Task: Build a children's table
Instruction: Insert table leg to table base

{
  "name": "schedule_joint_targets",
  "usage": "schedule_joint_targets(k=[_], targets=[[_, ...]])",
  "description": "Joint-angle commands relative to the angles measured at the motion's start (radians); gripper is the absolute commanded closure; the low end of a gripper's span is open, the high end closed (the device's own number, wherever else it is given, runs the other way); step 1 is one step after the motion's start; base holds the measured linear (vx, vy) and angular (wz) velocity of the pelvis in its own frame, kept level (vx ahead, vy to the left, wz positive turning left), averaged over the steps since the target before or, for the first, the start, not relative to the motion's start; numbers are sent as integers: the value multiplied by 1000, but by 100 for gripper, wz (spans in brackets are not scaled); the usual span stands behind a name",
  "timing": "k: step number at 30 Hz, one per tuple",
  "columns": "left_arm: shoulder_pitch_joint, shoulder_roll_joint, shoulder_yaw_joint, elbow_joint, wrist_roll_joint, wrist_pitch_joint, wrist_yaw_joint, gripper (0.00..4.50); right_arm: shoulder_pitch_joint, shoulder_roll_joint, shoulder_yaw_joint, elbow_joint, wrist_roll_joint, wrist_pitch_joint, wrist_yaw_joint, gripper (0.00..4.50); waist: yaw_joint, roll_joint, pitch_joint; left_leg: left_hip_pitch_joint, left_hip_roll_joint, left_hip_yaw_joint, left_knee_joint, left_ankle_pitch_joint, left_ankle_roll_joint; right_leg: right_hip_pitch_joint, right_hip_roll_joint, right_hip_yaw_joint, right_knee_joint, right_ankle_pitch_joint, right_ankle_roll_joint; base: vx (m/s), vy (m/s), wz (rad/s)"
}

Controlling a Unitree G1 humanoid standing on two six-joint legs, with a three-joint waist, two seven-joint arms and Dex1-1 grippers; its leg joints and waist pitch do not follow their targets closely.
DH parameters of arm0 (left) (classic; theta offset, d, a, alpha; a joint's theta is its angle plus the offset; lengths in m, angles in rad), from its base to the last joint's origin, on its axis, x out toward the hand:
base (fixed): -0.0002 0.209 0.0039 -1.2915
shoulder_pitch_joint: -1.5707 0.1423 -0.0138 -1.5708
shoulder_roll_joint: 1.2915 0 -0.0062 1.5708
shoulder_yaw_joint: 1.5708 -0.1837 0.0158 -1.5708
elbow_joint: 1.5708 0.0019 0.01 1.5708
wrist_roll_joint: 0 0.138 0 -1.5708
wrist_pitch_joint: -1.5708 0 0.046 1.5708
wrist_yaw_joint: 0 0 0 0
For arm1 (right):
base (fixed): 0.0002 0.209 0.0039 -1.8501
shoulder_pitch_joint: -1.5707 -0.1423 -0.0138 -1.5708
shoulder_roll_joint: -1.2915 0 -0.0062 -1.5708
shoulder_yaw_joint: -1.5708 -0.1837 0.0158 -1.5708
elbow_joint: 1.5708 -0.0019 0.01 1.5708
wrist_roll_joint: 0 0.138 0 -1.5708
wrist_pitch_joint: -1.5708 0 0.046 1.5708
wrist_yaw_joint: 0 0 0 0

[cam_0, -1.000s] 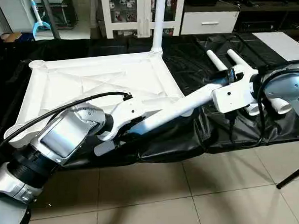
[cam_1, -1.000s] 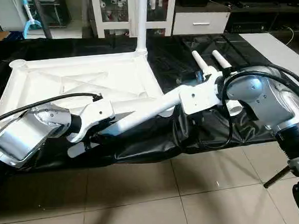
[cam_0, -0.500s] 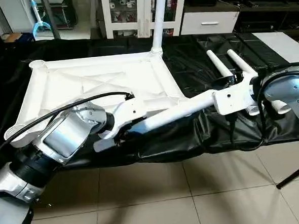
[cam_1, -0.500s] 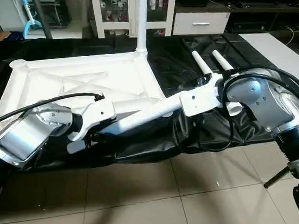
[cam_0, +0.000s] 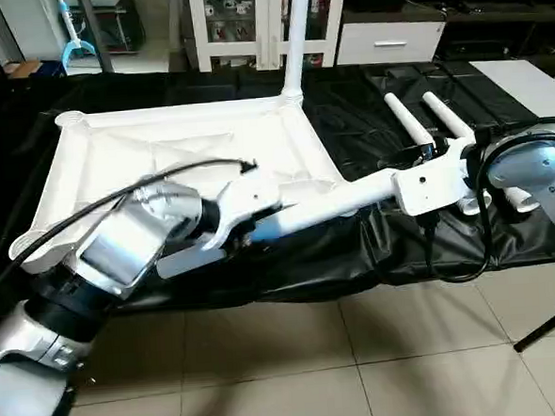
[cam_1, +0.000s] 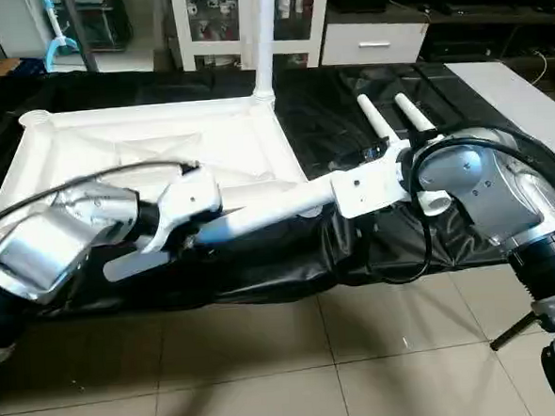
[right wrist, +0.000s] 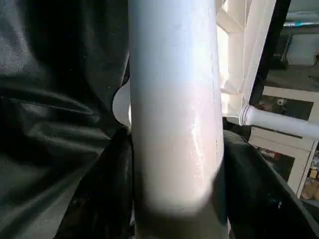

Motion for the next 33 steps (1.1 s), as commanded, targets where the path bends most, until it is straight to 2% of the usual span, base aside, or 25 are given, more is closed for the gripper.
schedule_joint_targets(k=[1, 4, 7, 9, 10, 11, 12, 13, 14, 15, 17, 18, 19, 20, 22, 23, 24, 25, 26, 27, 28, 29, 30, 31, 33], targets=[[-33, -2, 25, -18, -28, 0, -32, 130, 11, -4, -7, -19, 13, 8, 14, 257, 2, -3, -79, 30, 39, -8, -70, -200, 39, 48, -51, 33, -60, -120, -280, 0, 0, 0], [-44, -15, 73, -7, -66, 4, -49, 123, 20, -10, -7, -20, 12, 14, 21, 258, 2, -2, -78, 31, 39, -8, -71, -211, 35, 47, -52, 34, -63, -137, -278, 0, 0, 0], [-77, -51, 165, 36, -117, 0, -29, 123, 36, -21, -9, -17, 9, 26, 31, 259, 7, -2, -78, 33, 38, -7, -71, -220, 32, 46, -50, 33, -64, -140, -282, 0, 0, 0], [-95, -70, 208, 54, -147, 15, -13, 123, 44, -25, -11, -18, 9, 33, 33, 259, 8, -4, -77, 33, 38, -8, -72, -231, 29, 47, -50, 33, -64, -151, -278, 0, 0, 0], [-124, -95, 270, 87, -184, 24, 17, 123, 57, -32, -15, -20, 10, 45, 36, 259, 7, -5, -75, 32, 36, -6, -71, -234, 28, 46, -49, 33, -65, -159, -276, 0, 0, 0], [-147, -112, 317, 116, -205, 21, 45, 123, 68, -39, -19, -22, 11, 52, 38, 259, 10, -3, -76, 36, 35, -5, -69, -237, 28, 45, -49, 33, -67, -161, -278, 0, 0, 0], [-149, -113, 321, 119, -207, 20, 48, 123, 69, -40, -19, -23, 12, 53, 38, 259, 10, -3, -76, 36, 35, -5, -69, -237, 28, 45, -49, 33, -67, -161, -278, 0, 0, 0], [-183, -132, 385, 164, -233, 2, 93, 123, 86, -47, -31, -23, 19, 69, 35, 259, 12, -7, -78, 31, 34, -6, -69, -231, 34, 48, -49, 33, -67, -155, -274, 0, 0, 0], [-202, -143, 427, 193, -242, -24, 138, 123, 99, -49, -47, -22, 26, 85, 22, 259, 12, -7, -76, 33, 33, -5, -68, -234, 36, 47, -48, 33, -68, -161, -272, 0, 0, 0], [-217, -151, 458, 217, -244, -51, 181, 123, 110, -48, -64, -21, 33, 101, 7, 259, 12, -8, -77, 28, 33, -7, -68, -232, 39, 50, -49, 32, -69, -167, -268, 0, 0, 0], [-252, -167, 531, 277, -230, -122, 310, 123, 140, -39, -119, -22, 60, 163, -37, 259, 12, -11, -78, 30, 35, -9, -68, -237, 42, 48, -50, 30, -70, -178, -260, 0, 0, 0], [-272, -161, 569, 323, -193, -184, 404, 123, 172, -25, -170, -33, 84, 238, -69, 259, 13, -13, -77, 30, 35, -8, -67, -239, 43, 48, -50, 31, -72, -188, -253, 0, 0, 0], [-277, -156, 580, 338, -180, -205, 432, 123, 183, -21, -186, -37, 91, 263, -79, 259, 11, -14, -77, 29, 34, -9, -67, -237, 46, 48, -47, 31, -73, -190, -248, 0, 0, 0], [-290, -142, 610, 373, -147, -265, 511, 123, 221, -8, -231, -52, 112, 335, -105, 259, 12, -15, -77, 28, 34, -10, -68, -232, 44, 49, -49, 30, -73, -198, -233, 0, 0, 0], [-310, -113, 648, 417, -98, -344, 617, 123, 271, 26, -289, -71, 136, 419, -153, 259, 10, -12, -75, 27, 34, -11, -69, -226, 42, 47, -47, 30, -75, -198, -218, 0, 0, 0], [-327, -81, 685, 451, -64, -396, 716, 123, 309, 83, -354, -91, 161, 486, -228, 260, 8, -7, -76, 27, 34, -12, -71, -224, 34, 45, -47, 29, -73, -193, -214, 0, 0, 0], [-327, -81, 685, 451, -64, -396, 716, 123, 309, 83, -354, -91, 161, 486, -228, 260, 6, -6, -78, 27, 34, -12, -71, -230, 30, 44, -47, 28, -72, -194, -213, 0, 0, 0], [-329, -78, 689, 455, -61, -401, 727, 123, 313, 90, -361, -94, 163, 492, -237, 260, 2, -9, -79, 27, 36, -16, -74, -228, 15, 47, -48, 24, -71, -194, -212, 0, 0, 0], [-335, -57, 724, 473, -44, -426, 788, 123, 329, 161, -430, -119, 192, 545, -329, 260, 0, -1, -78, 32, 35, -12, -73, -231, 10, 38, -49, 27, -72, -177, -217, 0, 0, 0], [-329, -51, 748, 470, -43, -427, 817, 123, 324, 230, -490, -139, 221, 570, -417, 260, 0, -1, -78, 32, 35, -12, -73, -231, 10, 38, -49, 27, -72, -177, -217, 0, 0, 0], [-324, -49, 763, 466, -43, -424, 831, 123, 319, 277, -530, -153, 241, 585, -476, 260, -3, -1, -77, 33, 36, -13, -75, -236, -11, 36, -49, 26, -70, -173, -225, 0, 0, 0], [-310, -61, 792, 459, -49, -426, 866, 123, 313, 335, -565, -181, 282, 598, -532, 261, -4, 6, -76, 37, 37, -12, -77, -249, -20, 32, -50, 27, -70, -170, -229, 0, 0, 0], [-288, -77, 806, 450, -48, -421, 891, 123, 308, 387, -582, -208, 329, 573, -578, 262, -4, 4, -78, 37, 36, -14, -77, -248, -24, 35, -49, 25, -67, -167, -229, 0, 0, 0], [-288, -77, 806, 450, -48, -421, 891, 123, 308, 387, -582, -208, 329, 573, -578, 262, -2, 7, -77, 40, 38, -13, -78, -248, -31, 32, -50, 26, -68, -159, -226, 0, 0, 0], [-248, -119, 826, 451, -43, -423, 962, 123, 313, 472, -578, -269, 428, 552, -615, 262, -2, 12, -76, 42, 39, -12, -80, -263, -36, 31, -49, 26, -68, -154, -223, 0, 0, 0]])
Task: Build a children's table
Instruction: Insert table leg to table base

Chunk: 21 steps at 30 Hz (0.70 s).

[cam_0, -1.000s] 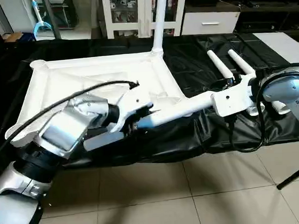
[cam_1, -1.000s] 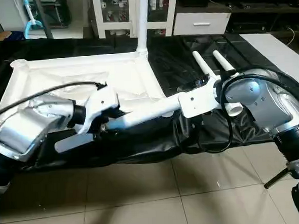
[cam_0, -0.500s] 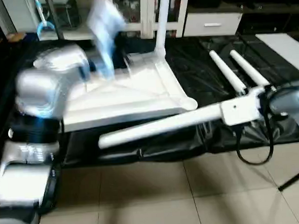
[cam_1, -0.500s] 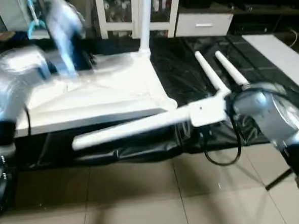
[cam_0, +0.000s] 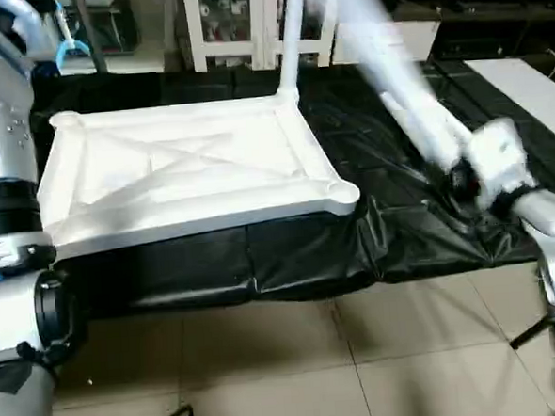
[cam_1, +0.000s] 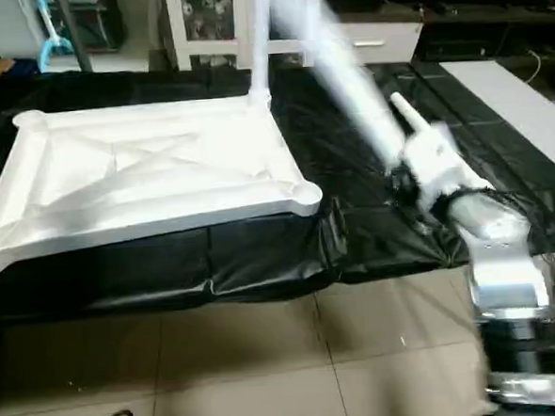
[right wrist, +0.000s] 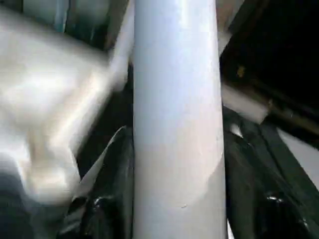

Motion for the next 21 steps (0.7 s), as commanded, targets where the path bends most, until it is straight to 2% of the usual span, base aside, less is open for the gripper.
schedule_joint_targets(k=[1, 2, 4, 5, 6, 7, 8, 10, 13, 17, 21], targets=[[59, -90, 10, 1, -34, 56, 55, 123, 6, 89, 22, -99, 115, -69, -45, 262, 1, 9, -78, 42, 34, -11, -82, -271, -38, 34, -53, 31, -68, -160, -216, 0, 0, 0], [72, -119, -9, -3, -46, 74, 42, 123, 19, 110, 54, -123, 120, -78, -29, 262, 5, 3, -79, 40, 33, -11, -83, -265, -32, 32, -54, 31, -70, -168, -211, 0, 0, 0], [80, -137, -23, -5, -52, 82, 33, 123, 28, 122, 75, -138, 122, -79, -15, 262, 11, 7, -81, 44, 35, -12, -84, -258, -32, 31, -53, 30, -71, -169, -207, 0, 0, 0], [82, -173, -45, -14, -72, 98, 14, 123, 50, 130, 119, -160, 92, -85, 17, 262, 22, 10, -81, 48, 37, -10, -85, -262, -42, 25, -52, 32, -73, -163, -201, 0, 0, 0], [84, -204, -79, -26, -83, 124, -15, 123, 71, 140, 161, -177, 72, -97, 44, 262, 21, 9, -80, 47, 37, -11, -87, -266, -46, 24, -51, 32, -74, -161, -199, 0, 0, 0], [85, -231, -112, -42, -92, 149, -52, 123, 87, 152, 189, -191, 45, -103, 55, 262, 22, -5, -80, 41, 37, -12, -92, -272, -50, 30, -52, 31, -74, -162, -191, 0, 0, 0], [83, -261, -133, -66, -109, 171, -71, 123, 98, 167, 208, -198, 29, -92, 56, 262, 26, -1, -79, 40, 36, -13, -93, -272, -55, 32, -56, 32, -72, -168, -189, 0, 0, 0], [70, -293, -183, -146, -155, 235, -130, 123, 105, 159, 235, -186, -1, -86, 34, 262, 27, -4, -80, 40, 38, -13, -93, -266, -58, 31, -59, 33, -72, -165, -189, 0, 0, 0], [55, -310, -207, -217, -201, 293, -165, 123, 111, 140, 253, -176, -14, -92, 20, 262, 34, -9, -80, 36, 36, -9, -91, -243, -55, 35, -60, 35, -70, -154, -188, 0, 0, 0], [24, -335, -210, -337, -311, 371, -216, 123, 127, 110, 276, -165, -21, -90, 9, 262, 32, -15, -77, 32, 31, -6, -86, -227, -42, 40, -60, 37, -76, -199, -163, 0, 0, 0], [21, -345, -217, -430, -396, 446, -254, 123, 136, 108, 280, -158, -50, -88, 11, 262, 25, -16, -75, 30, 30, -5, -85, -222, -33, 37, -54, 36, -79, -214, -162, 0, 0, 0]])
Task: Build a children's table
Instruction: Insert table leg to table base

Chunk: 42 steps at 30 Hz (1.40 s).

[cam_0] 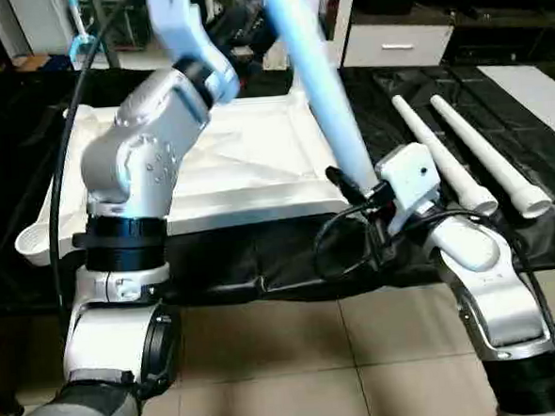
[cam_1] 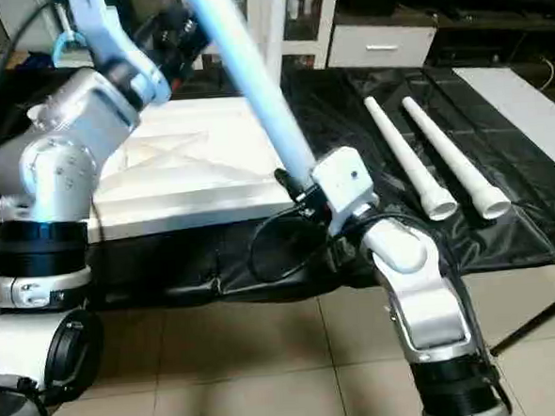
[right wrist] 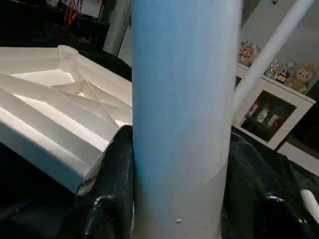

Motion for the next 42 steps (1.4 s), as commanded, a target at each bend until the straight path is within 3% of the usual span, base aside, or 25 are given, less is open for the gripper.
schedule_joint_targets(k=[1, 5, 14, 18, 19, 23, 24, 25, 26, 27, 28, 29, 30, 31, 32, 34, 35, 37, 40, 42], targets=[[-28, -11, -10, -54, -42, 34, -24, 123, 13, -4, 11, 10, -35, 10, 2, 262, -1, -3, -76, 30, 30, -10, -79, -223, -33, 39, -53, 34, -76, -215, -163, 0, 0, 0], [-30, -6, -9, -107, -81, 91, -42, 123, 13, -12, 26, 21, -51, 13, -2, 263, -12, -5, -74, 29, 29, -12, -80, -235, -34, 38, -49, 34, -78, -244, -150, 0, 0, 0], [-37, -10, 26, -168, -181, 169, -27, 123, 10, -27, 44, 31, -51, 11, -10, 263, -14, -6, -74, 28, 28, -11, -78, -225, -34, 38, -46, 34, -77, -222, -147, 0, 0, 0], [-37, -12, 39, -170, -165, 166, -14, 123, 7, -17, 38, 29, -50, 14, -8, 264, -14, -2, -74, 28, 28, -12, -80, -233, -37, 38, -46, 34, -79, -234, -141, 0, 0, 0], [-37, -11, 49, -159, -138, 150, 15, 123, 5, -10, 31, 26, -36, 17, -8, 264, -16, -3, -73, 28, 28, -11, -80, -236, -38, 38, -45, 34, -79, -237, -139, 0, 0, 0], [-43, 47, 79, -1, 51, 41, 174, 123, -26, 70, -73, -30, 149, 121, -34, 264, -23, -2, -73, 30, 27, -17, -83, -278, -36, 36, -44, 33, -86, -287, -109, 0, 0, 0], [-37, 72, 91, 48, 77, 43, 213, 123, -47, 85, -114, -41, 201, 156, -48, 264, -23, 6, -72, 31, 27, -20, -85, -285, -44, 36, -44, 33, -86, -297, -97, 0, 0, 0], [-33, 87, 99, 79, 90, 48, 238, 123, -61, 94, -140, -47, 234, 178, -58, 264, -27, 5, -74, 32, 26, -20, -85, -284, -54, 34, -42, 33, -84, -284, -95, 0, 0, 0], [-29, 102, 99, 97, 97, 63, 250, 123, -74, 96, -162, -47, 254, 193, -67, 264, -28, 12, -75, 35, 26, -21, -86, -275, -64, 33, -42, 32, -81, -264, -104, 0, 0, 0], [-14, 130, 108, 130, 100, 121, 289, 123, -110, 95, -225, -41, 307, 238, -93, 264, -30, 16, -76, 37, 26, -21, -85, -274, -70, 32, -40, 32, -79, -251, -107, 0, 0, 0], [-14, 130, 108, 130, 100, 121, 289, 123, -110, 95, -225, -41, 307, 238, -93, 264, -33, 14, -76, 36, 25, -21, -85, -276, -74, 32, -39, 32, -75, -242, -113, 0, 0, 0], [30, 114, 125, 111, 133, 44, 325, 123, -131, 88, -277, -41, 355, 290, -109, 264, -32, 14, -77, 37, 25, -20, -85, -271, -80, 32, -41, 32, -78, -231, -121, 0, 0, 0], [30, 114, 125, 111, 133, 44, 325, 123, -131, 88, -277, -41, 355, 290, -109, 264, -32, 18, -76, 38, 28, -20, -85, -266, -81, 32, -42, 33, -77, -215, -129, 0, 0, 0], [89, 96, 115, 77, 198, -87, 342, 123, -136, 80, -305, -50, 386, 333, -112, 264, -27, 15, -80, 35, 29, -18, -85, -233, -67, 38, -44, 33, -80, -164, -144, 0, 0, 0], [108, 90, 108, 69, 226, -123, 352, 123, -135, 78, -312, -55, 393, 350, -109, 264, -26, 14, -81, 31, 31, -18, -85, -211, -61, 43, -45, 33, -77, -136, -147, 0, 0, 0], [132, 58, 133, 42, 194, -87, 368, 123, -129, 81, -324, -67, 420, 381, -104, 264, -23, 12, -88, 30, 29, -15, -81, -158, -52, 44, -45, 32, -67, -66, -158, 0, 0, 0], [160, 30, 145, 21, 189, -75, 392, 123, -121, 81, -336, -78, 450, 412, -103, 264, -19, 14, -87, 32, 32, -14, -80, -137, -43, 45, -46, 31, -61, -27, -184, 0, 0, 0], [220, 12, 114, -8, 227, -133, 392, 123, -104, 73, -350, -88, 474, 441, -101, 264, -14, 14, -83, 31, 32, -13, -81, -151, -36, 46, -48, 32, -67, -52, -188, 0, 0, 0], [327, 26, 9, -15, 365, -283, 424, 123, -66, 19, -328, -91, 405, 432, -108, 264, -13, 11, -79, 29, 33, -14, -85, -171, -40, 44, -45, 34, -78, -106, -140, 0, 0, 0], [448, 16, -25, -72, 297, -163, 349, 123, -18, 11, -302, -115, 317, 389, -152, 264, -16, 7, -76, 32, 35, -12, -88, -194, -66, 39, -48, 35, -77, -157, -125, 0, 0, 0]])
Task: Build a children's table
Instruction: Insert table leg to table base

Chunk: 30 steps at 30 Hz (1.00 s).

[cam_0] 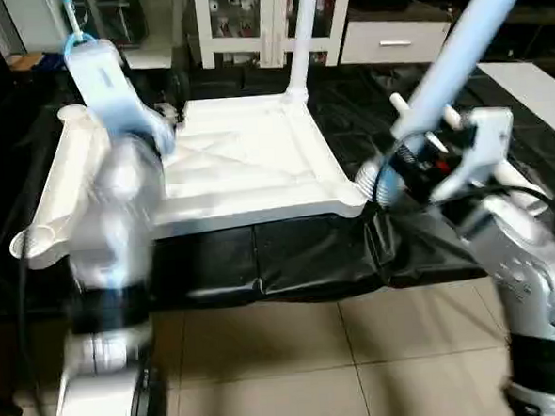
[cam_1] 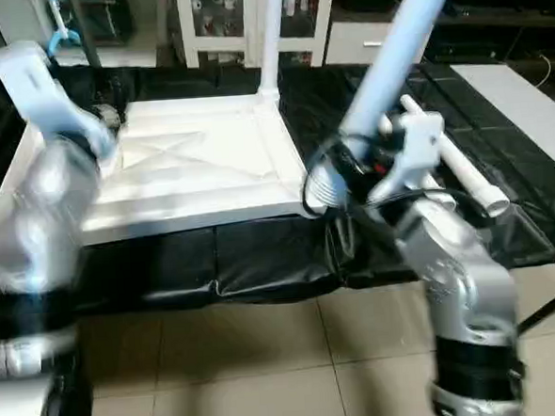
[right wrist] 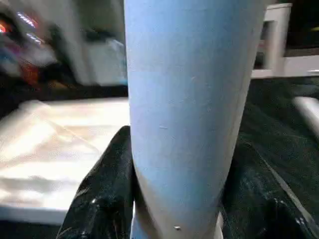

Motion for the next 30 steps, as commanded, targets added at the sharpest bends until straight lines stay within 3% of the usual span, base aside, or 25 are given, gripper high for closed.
schedule_joint_targets(k=[1, 2, 5, 7, 8, 11, 12, 16, 17, 18, 19, 20, 21, 22, 23, 24, 25, 26, 27, 28, 29, 30], targets=[[120, 2, -69, -60, -36, 22, -117, 123, 40, 13, 4, -65, -62, -29, -54, 264, -3, 7, -72, 33, 33, -12, -87, -199, -69, 35, -49, 33, -74, -183, -132, 0, 0, 0], [149, 6, -84, -70, -31, -9, -152, 123, 49, 19, 3, -78, -61, -23, -63, 264, -8, 2, -69, 33, 31, -11, -90, -251, -69, 27, -47, 37, -85, -284, -108, 0, 0, 0], [233, 6, -82, -139, 14, -14, -113, 123, 110, 29, 28, -153, -62, 38, -95, 264, -17, 6, -68, 34, 35, -17, -96, -289, -74, 24, -42, 35, -88, -303, -88, 0, 0, 0], [307, 19, -92, -205, 24, -22, -126, 123, 156, 39, 56, -172, -106, 34, -133, 264, -19, 4, -66, 36, 38, -20, -98, -311, -77, 23, -47, 35, -91, -314, -78, 0, 0, 0], [337, 26, -96, -225, 34, -11, -119, 123, 176, 33, 77, -179, -132, 39, -154, 264, -29, 3, -59, 33, 36, -20, -101, -342, -80, 17, -44, 35, -96, -360, -65, 0, 0, 0], [397, 9, -96, -253, 12, -31, -128, 123, 232, 15, 124, -189, -200, -24, -174, 264, -35, 5, -56, 37, 32, -21, -98, -391, -87, 10, -44, 36, -107, -443, -38, 0, 0, 0], [407, 3, -100, -260, -1, -36, -132, 123, 243, 22, 123, -189, -200, -44, -175, 264, -39, 3, -54, 39, 30, -22, -98, -415, -86, 6, -44, 34, -113, -481, -23, 0, 0, 0], [423, -11, -126, -287, 20, -65, -141, 123, 260, 65, 113, -193, -163, -86, -142, 264, -43, 2, -53, 40, 34, -29, -107, -454, -82, 6, -42, 30, -114, -480, -9, 0, 0, 0], [410, -12, -134, -285, 34, -68, -141, 123, 259, 64, 133, -186, -164, -85, -133, 264, -44, 1, -51, 48, 34, -31, -108, -497, -86, 7, -42, 27, -116, -522, -2, 0, 0, 0], [404, -11, -139, -284, 41, -69, -142, 123, 258, 64, 138, -185, -161, -83, -131, 264, -47, -1, -47, 69, 32, -34, -105, -581, -89, 4, -40, 20, -129, -616, 14, 0, 0, 0], [404, -11, -139, -284, 41, -69, -142, 123, 258, 64, 138, -185, -161, -83, -131, 264, -51, 1, -44, 80, 31, -36, -105, -622, -86, 2, -35, 14, -135, -652, 17, 0, 0, 0], [400, -15, -139, -284, 38, -68, -143, 123, 259, 62, 146, -186, -163, -91, -127, 264, -70, 6, -27, 125, 26, -42, -97, -756, -78, 2, -14, -30, -168, -769, 24, 0, 0, 0], [403, -17, -144, -294, 44, -70, -148, 123, 263, 60, 156, -193, -164, -99, -128, 264, -80, 10, -14, 143, 30, -45, -102, -825, -79, 0, 3, -60, -180, -779, 26, 0, 0, 0], [404, -14, -148, -297, 50, -73, -150, 123, 264, 60, 159, -194, -163, -101, -127, 264, -99, 26, -13, 118, 53, -58, -151, -920, -83, 66, 15, -89, -120, -641, 12, 27, 13, -19], [409, -11, -156, -303, 58, -73, -155, 123, 265, 59, 166, -196, -163, -113, -123, 264, -80, 40, -8, 80, 76, -53, -206, -977, -86, 113, 12, -80, -28, -519, -13, 27, 13, -19], [414, 1, -173, -307, 75, -76, -167, 123, 265, 58, 172, -196, -159, -125, -114, 264, -68, 45, -8, 63, 87, -39, -250, -1036, -70, 147, 4, -78, 68, -318, -31, -12, 4, -22], [415, 5, -178, -307, 80, -78, -171, 123, 265, 58, 172, -195, -157, -126, -113, 264, -62, 11, -3, 96, 95, -24, -224, -992, -30, 128, -14, -23, 57, -434, -17, 22, -55, -10], [415, 3, -177, -304, 77, -76, -169, 123, 265, 61, 172, -192, -157, -133, -110, 264, -71, -20, 0, 159, 10, 6, -47, -790, -63, 40, -68, -4, -168, -991, -3, 22, -55, -10], [415, 1, -176, -304, 75, -76, -168, 123, 265, 62, 172, -191, -157, -135, -108, 264, -68, -25, -1, 170, -13, 13, 61, -592, -36, 27, -121, 24, -221, -1170, 0, 78, -90, -8], [415, 0, -174, -303, 73, -75, -167, 123, 265, 63, 171, -189, -158, -139, -107, 264, -55, -43, -22, 22, -6, -34, 91, -278, 36, 172, -189, 93, -200, -1205, -15, 134, -17, -22], [414, -1, -170, -298, 71, -72, -165, 123, 263, 61, 172, -185, -155, -141, -96, 264, -34, -16, -27, 13, 1, -47, 77, -233, 40, 187, -193, 104, -192, -1137, -38, 134, -17, -22], [412, -2, -168, -295, 71, -71, -165, 123, 262, 59, 172, -182, -153, -143, -88, 264, -35, -25, -33, 10, -5, -54, 26, -219, 56, 199, -131, 82, -165, -941, -84, 146, 31, -12]])
